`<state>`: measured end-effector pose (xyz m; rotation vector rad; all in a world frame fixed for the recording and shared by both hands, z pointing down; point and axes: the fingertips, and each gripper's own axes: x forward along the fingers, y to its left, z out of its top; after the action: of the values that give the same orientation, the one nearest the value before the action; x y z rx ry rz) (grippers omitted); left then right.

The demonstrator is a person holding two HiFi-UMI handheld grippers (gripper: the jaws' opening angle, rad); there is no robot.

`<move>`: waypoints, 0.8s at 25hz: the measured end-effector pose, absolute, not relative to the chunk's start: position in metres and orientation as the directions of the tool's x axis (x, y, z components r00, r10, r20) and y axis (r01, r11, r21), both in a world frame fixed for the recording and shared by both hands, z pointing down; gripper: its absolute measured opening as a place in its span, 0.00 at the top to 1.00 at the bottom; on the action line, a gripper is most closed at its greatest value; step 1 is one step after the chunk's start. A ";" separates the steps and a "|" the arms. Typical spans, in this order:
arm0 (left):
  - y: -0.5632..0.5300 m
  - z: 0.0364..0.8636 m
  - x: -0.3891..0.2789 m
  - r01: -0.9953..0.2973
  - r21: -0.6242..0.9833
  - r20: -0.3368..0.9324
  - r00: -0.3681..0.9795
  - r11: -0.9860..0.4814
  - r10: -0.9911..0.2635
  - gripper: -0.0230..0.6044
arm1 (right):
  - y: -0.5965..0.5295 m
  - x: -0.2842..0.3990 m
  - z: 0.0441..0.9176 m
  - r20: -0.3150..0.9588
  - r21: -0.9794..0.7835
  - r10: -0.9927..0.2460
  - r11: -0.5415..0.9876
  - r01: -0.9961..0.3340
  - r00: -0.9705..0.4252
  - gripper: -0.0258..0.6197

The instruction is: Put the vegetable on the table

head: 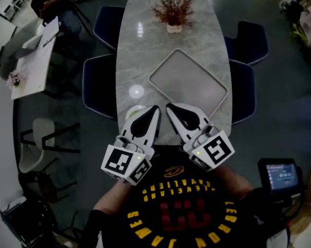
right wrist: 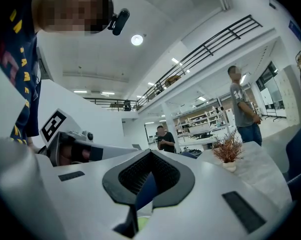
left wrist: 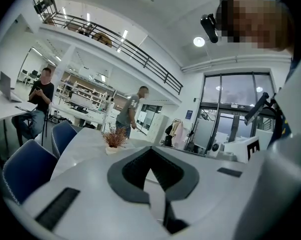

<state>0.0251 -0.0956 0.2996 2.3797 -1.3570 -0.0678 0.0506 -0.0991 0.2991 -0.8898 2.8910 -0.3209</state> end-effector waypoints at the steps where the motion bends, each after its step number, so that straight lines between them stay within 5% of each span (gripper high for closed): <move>1: -0.095 0.299 0.025 -0.817 0.362 0.151 0.526 -0.449 -0.837 0.96 | -0.099 0.051 0.299 -0.032 -0.227 -0.564 0.808 -0.543 -0.825 0.95; 20: -0.093 0.300 0.019 -0.827 0.358 0.156 0.510 -0.433 -0.846 0.96 | -0.097 0.047 0.303 -0.016 -0.229 -0.552 0.813 -0.534 -0.834 0.95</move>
<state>0.0192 -0.0932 0.3000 2.3678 -1.3833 -0.0657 0.0474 -0.0970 0.3034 -0.8745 2.9135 -0.3315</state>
